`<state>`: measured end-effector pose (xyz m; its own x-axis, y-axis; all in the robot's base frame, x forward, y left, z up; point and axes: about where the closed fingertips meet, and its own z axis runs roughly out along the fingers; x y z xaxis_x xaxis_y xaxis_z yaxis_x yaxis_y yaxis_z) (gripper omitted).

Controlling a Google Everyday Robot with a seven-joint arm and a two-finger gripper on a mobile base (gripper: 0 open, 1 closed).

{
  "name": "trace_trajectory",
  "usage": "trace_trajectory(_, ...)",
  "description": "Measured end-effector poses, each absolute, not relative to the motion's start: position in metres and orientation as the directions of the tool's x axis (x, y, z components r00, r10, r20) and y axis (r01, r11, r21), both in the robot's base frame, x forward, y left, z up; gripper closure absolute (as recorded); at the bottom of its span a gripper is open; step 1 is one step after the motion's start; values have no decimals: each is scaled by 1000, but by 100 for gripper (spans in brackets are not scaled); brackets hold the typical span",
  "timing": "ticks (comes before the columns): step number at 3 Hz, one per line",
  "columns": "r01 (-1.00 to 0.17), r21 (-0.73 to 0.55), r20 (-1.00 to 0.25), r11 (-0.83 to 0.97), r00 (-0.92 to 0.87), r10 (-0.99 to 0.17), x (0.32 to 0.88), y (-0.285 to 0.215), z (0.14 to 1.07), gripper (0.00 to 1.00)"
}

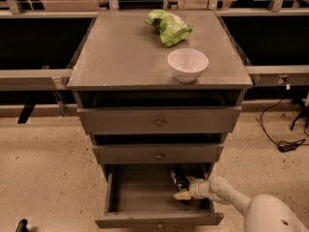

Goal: Pick redbull can from bottom drawer and place on counter

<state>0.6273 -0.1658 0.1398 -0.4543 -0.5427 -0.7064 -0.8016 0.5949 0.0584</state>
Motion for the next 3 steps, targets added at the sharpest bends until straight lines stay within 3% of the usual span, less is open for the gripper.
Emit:
trace_trajectory(1,-803,59,-703,593,-455,-546,626,-166,139,30)
trace_trajectory(2,-805,59,-700,590,-455,-550,624,-167,138,47)
trace_trajectory(3,-816,53,-698,576,-443,-563,620,-165,140,71)
